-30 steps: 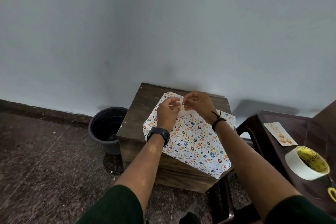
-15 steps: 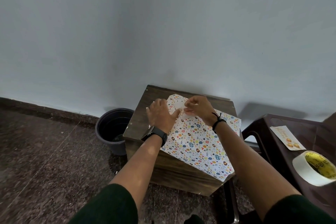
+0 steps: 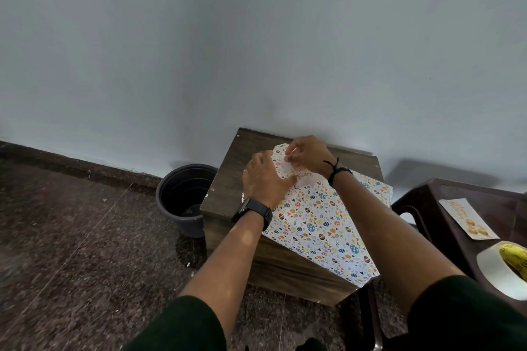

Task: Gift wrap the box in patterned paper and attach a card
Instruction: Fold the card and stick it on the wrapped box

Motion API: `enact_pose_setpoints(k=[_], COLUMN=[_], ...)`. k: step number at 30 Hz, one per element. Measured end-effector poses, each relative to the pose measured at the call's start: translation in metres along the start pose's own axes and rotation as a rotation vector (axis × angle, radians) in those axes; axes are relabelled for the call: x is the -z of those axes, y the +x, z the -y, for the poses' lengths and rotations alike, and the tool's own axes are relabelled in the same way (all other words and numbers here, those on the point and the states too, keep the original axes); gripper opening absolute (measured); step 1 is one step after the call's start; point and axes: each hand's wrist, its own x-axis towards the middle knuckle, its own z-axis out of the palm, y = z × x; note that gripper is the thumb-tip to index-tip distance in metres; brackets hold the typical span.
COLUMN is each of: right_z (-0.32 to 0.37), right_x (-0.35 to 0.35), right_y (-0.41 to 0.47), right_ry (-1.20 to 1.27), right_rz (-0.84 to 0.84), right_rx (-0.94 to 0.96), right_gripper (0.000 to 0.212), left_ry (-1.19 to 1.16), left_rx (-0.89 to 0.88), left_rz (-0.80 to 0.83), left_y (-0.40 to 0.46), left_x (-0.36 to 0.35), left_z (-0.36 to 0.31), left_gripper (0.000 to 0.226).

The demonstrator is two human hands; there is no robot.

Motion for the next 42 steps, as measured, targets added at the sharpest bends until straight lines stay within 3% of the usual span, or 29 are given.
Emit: enact_pose_setpoints(k=[4,9,18,31,42], right_z=[0.004,0.008,0.015,0.016,0.030], right_x=[0.004,0.011,0.015,0.011,0.006], right_y=[0.009,0.016,0.024,0.023,0.026], right_ry=[0.001,0.031,-0.048,-0.086,-0.198], right_rz=[0.066,0.202,0.330,0.327,0.366], right_rx=[-0.044,-0.083,-0.112,-0.117,-0.161], right_gripper=[0.023,0.004,0.005,0.006,0.012], left_ry=[-0.029,-0.065,-0.085,-0.078,-0.104], left_rx=[0.003,-0.020,-0.015,-0.071,-0.036], left_rz=[-0.014,-0.017,0.012,-0.032,0.031], left_y=[0.001,0.001,0.003,-0.001,0.000], left_x=[-0.001,0.001,0.001,0.001,0.001], left_z=[0.000,0.000,0.002,0.002,0.004], left_gripper=[0.081,0.083,0.090,0.057,0.048])
